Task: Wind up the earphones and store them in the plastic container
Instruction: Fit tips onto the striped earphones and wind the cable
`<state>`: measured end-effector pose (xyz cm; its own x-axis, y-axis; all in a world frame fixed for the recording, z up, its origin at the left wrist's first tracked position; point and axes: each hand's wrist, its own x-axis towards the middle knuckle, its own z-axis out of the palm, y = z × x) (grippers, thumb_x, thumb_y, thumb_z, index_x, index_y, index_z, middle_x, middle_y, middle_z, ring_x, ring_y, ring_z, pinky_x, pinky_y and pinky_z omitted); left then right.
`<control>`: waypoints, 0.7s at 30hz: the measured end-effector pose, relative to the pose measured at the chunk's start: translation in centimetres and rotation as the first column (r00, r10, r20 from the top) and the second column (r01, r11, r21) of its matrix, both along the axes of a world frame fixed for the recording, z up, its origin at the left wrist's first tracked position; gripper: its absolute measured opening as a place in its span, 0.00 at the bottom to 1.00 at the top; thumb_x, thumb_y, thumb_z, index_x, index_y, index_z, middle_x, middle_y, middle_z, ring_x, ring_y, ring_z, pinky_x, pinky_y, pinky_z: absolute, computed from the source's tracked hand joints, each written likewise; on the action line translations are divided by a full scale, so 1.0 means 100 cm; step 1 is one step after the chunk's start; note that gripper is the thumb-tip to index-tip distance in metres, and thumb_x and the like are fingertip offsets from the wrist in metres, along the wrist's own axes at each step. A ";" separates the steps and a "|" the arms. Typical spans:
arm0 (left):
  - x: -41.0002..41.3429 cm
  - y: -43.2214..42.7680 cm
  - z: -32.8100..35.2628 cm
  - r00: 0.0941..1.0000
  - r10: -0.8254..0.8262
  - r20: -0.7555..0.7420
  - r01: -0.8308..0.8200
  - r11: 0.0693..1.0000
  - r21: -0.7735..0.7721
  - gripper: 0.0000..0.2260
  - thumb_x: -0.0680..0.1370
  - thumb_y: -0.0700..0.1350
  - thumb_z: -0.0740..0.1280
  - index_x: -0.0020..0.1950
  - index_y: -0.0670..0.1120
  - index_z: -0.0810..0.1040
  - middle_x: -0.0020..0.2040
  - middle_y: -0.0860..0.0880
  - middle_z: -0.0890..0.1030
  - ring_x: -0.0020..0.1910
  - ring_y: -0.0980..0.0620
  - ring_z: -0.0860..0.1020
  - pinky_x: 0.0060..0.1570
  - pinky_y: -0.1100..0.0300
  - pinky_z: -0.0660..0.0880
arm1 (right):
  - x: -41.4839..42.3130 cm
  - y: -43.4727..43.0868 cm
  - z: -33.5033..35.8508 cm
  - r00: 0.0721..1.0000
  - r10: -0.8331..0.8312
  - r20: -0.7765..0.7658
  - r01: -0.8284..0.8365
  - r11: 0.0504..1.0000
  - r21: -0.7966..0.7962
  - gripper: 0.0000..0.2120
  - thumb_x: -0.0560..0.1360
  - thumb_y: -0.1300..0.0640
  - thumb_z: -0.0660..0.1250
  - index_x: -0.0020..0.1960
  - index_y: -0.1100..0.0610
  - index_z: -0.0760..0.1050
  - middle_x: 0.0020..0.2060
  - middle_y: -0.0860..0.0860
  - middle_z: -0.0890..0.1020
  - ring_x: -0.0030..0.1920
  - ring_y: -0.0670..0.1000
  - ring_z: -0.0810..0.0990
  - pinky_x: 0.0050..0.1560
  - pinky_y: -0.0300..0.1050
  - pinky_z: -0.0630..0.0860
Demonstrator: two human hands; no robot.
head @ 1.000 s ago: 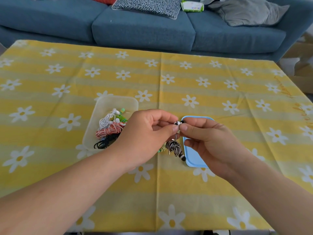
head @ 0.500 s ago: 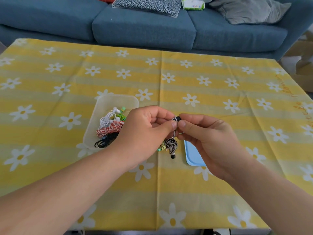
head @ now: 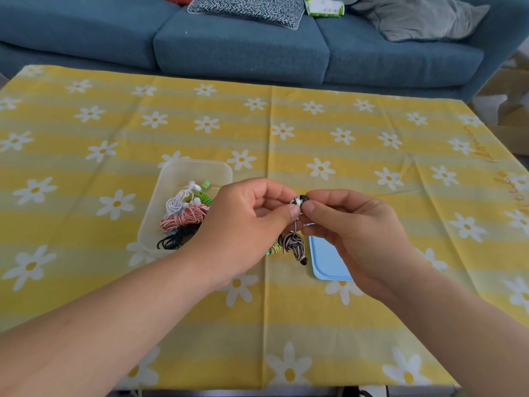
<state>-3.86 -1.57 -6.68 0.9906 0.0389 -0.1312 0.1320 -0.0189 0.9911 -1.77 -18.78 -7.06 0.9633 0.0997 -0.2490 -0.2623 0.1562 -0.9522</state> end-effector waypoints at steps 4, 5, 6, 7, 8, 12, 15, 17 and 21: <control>-0.001 0.000 0.002 1.000 -0.010 -0.001 0.010 1.000 -0.029 0.05 0.77 0.33 0.72 0.51 0.41 0.84 0.42 0.42 0.87 0.39 0.50 0.88 0.41 0.66 0.81 | 0.002 -0.004 -0.001 0.998 0.053 -0.033 -0.051 0.997 0.062 0.07 0.71 0.67 0.74 0.49 0.66 0.84 0.45 0.65 0.85 0.46 0.62 0.85 0.45 0.44 0.81; -0.001 0.001 0.001 1.000 -0.012 0.000 0.012 1.000 -0.023 0.05 0.77 0.33 0.73 0.51 0.41 0.84 0.42 0.41 0.87 0.39 0.50 0.88 0.42 0.65 0.81 | 0.003 -0.004 -0.002 0.996 0.080 -0.036 -0.078 0.995 0.066 0.05 0.71 0.67 0.74 0.47 0.65 0.84 0.44 0.65 0.85 0.46 0.62 0.85 0.45 0.44 0.81; 0.000 0.001 0.001 1.000 -0.016 -0.001 0.016 1.000 -0.015 0.05 0.77 0.33 0.73 0.51 0.41 0.84 0.43 0.41 0.87 0.40 0.50 0.88 0.43 0.64 0.82 | 0.004 -0.005 -0.002 0.993 0.110 -0.039 -0.107 0.992 0.068 0.04 0.72 0.67 0.73 0.46 0.65 0.84 0.44 0.63 0.85 0.47 0.61 0.85 0.45 0.43 0.81; 0.000 0.002 0.001 1.000 -0.019 0.000 0.019 1.000 -0.006 0.06 0.77 0.34 0.73 0.52 0.41 0.84 0.43 0.40 0.87 0.40 0.49 0.88 0.44 0.63 0.82 | 0.004 -0.005 -0.003 0.990 0.137 -0.041 -0.134 0.989 0.067 0.04 0.72 0.66 0.73 0.46 0.64 0.84 0.44 0.62 0.85 0.47 0.60 0.85 0.45 0.43 0.81; 0.000 0.002 0.000 1.000 -0.024 0.000 0.024 1.000 0.001 0.06 0.77 0.34 0.73 0.52 0.41 0.84 0.44 0.40 0.87 0.40 0.49 0.88 0.44 0.63 0.83 | 0.005 -0.006 -0.003 0.987 0.158 -0.042 -0.155 0.986 0.066 0.04 0.72 0.66 0.73 0.47 0.65 0.83 0.44 0.62 0.85 0.47 0.61 0.85 0.45 0.43 0.81; -0.001 0.003 -0.002 0.999 -0.037 0.001 0.037 0.998 0.043 0.06 0.77 0.35 0.73 0.52 0.43 0.85 0.43 0.42 0.87 0.40 0.50 0.88 0.47 0.60 0.83 | 0.007 -0.009 -0.002 0.980 0.196 -0.031 -0.194 0.980 0.053 0.08 0.70 0.64 0.74 0.48 0.65 0.82 0.44 0.63 0.85 0.46 0.61 0.84 0.44 0.44 0.81; 0.000 0.003 -0.003 0.999 -0.048 -0.001 0.048 0.996 0.072 0.06 0.77 0.36 0.74 0.52 0.44 0.85 0.44 0.44 0.88 0.41 0.50 0.88 0.48 0.59 0.84 | 0.007 -0.009 -0.002 0.978 0.206 -0.011 -0.206 0.978 0.017 0.10 0.68 0.62 0.75 0.48 0.66 0.82 0.43 0.64 0.83 0.45 0.61 0.83 0.44 0.44 0.81; -0.001 0.003 -0.003 0.999 -0.042 -0.005 0.042 0.996 0.083 0.06 0.77 0.36 0.74 0.52 0.45 0.85 0.43 0.45 0.88 0.40 0.51 0.88 0.47 0.60 0.84 | 0.007 -0.009 -0.003 0.979 0.203 0.013 -0.203 0.979 -0.024 0.11 0.68 0.62 0.75 0.48 0.66 0.82 0.42 0.63 0.84 0.44 0.61 0.83 0.46 0.45 0.81; -0.002 0.003 -0.004 1.000 -0.026 -0.009 0.027 0.995 0.091 0.06 0.77 0.36 0.73 0.51 0.45 0.85 0.42 0.45 0.87 0.40 0.50 0.88 0.46 0.60 0.84 | 0.005 -0.006 -0.006 0.981 0.182 0.061 -0.176 0.980 -0.090 0.05 0.73 0.65 0.74 0.47 0.65 0.82 0.42 0.62 0.85 0.43 0.60 0.84 0.49 0.49 0.81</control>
